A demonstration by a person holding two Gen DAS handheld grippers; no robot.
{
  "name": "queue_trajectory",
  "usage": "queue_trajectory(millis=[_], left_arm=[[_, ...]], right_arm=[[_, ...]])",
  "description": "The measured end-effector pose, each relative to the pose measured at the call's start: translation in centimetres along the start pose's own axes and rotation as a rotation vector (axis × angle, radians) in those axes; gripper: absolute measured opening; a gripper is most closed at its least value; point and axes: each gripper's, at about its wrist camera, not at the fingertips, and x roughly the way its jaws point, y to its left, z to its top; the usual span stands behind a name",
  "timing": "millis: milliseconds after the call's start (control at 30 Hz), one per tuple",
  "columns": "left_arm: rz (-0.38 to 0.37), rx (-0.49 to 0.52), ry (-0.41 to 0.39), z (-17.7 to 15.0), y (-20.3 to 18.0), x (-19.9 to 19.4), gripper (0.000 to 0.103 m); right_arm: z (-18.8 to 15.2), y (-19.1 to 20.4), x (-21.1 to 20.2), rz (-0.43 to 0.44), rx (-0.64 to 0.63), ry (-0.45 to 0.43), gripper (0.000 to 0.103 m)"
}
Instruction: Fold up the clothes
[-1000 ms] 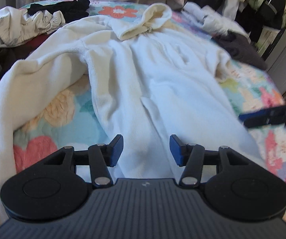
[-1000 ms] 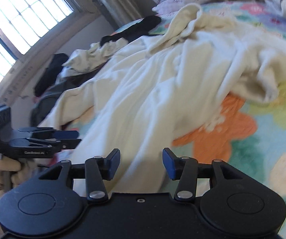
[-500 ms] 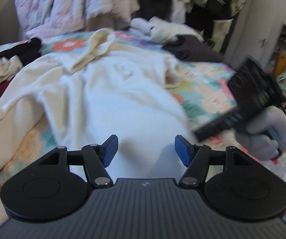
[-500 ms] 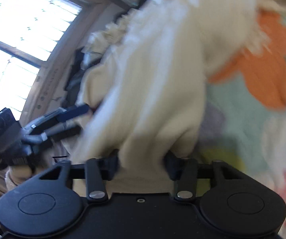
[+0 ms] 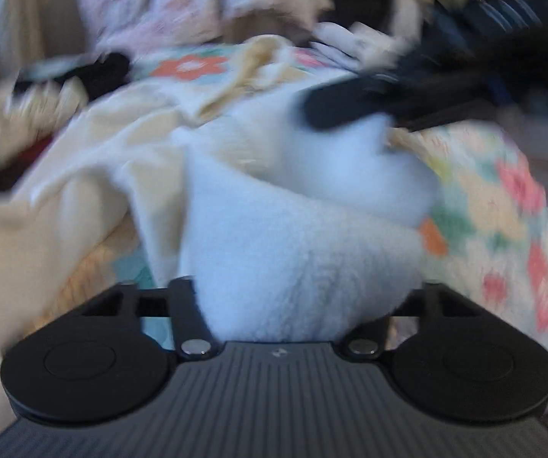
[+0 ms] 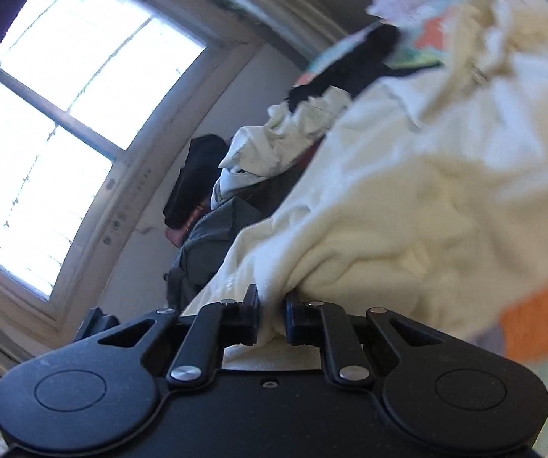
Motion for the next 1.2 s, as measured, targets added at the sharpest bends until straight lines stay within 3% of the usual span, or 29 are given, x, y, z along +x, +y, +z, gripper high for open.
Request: queue_trajectory(millis=[67, 133, 233, 333, 467, 533, 633, 767, 933, 1033, 1067, 1100, 1200], left_arm=[[-0.074, -0.200, -0.026, 0.3, 3.6, -0.6, 0.034], [-0.119, -0.360, -0.035, -0.2, 6.6, -0.7, 0.032], [-0.232, -0.643, -0.029, -1.8, 10.2, -0.2, 0.032], [-0.284, -0.745, -0.023, -2.6, 11.0, 0.3, 0.032], [-0.308, -0.772, -0.045, -2.6, 10.9, 0.1, 0.032], [-0.340, -0.799, -0.066, -2.7, 11.1, 0.1, 0.032], [-0.408, -0.916, -0.088, -3.5, 11.9, 0.7, 0.032], [-0.417, -0.928, -0.091, -3.8, 11.7, 1.2, 0.032], [-0.421, -0.935, -0.094, -4.0, 11.4, 1.5, 0.032], [-0.414, -0.922, -0.101, -4.1, 11.2, 1.3, 0.032], [-0.412, -0.918, -0.102, -4.1, 11.2, 1.2, 0.032], [-0.411, -0.911, -0.105, -4.2, 11.2, 0.9, 0.032], [-0.412, -0.880, -0.108, -4.2, 10.6, 0.6, 0.032]], right_arm=[[0.7, 0.7, 0.2, -0.031, -0.025, -0.027, 0.019], [0.4, 0.3, -1.1, -0.024, 0.019, -0.091, 0.023], [-1.5, -0.6, -2.7, -0.061, -0.003, -0.107, 0.041], [-3.8, -2.1, -2.7, -0.175, -0.051, -0.043, 0.045], [-6.2, -3.0, -0.7, -0.209, -0.035, 0.041, 0.047], [-6.9, -2.8, 0.5, -0.187, -0.053, 0.081, 0.048], [-7.2, -3.4, 2.2, -0.121, -0.017, 0.110, 0.049], [-7.2, -4.1, 3.1, -0.052, 0.028, 0.114, 0.053], [-6.8, -4.1, 4.2, -0.086, -0.010, 0.134, 0.056], [-6.6, -6.5, 5.2, 0.022, 0.113, 0.126, 0.055], [-6.7, -7.7, 5.3, 0.069, 0.177, 0.104, 0.048], [-6.8, -8.9, 5.3, 0.116, 0.242, 0.082, 0.029], [-6.9, -8.7, 3.3, 0.119, 0.275, -0.003, 0.016]])
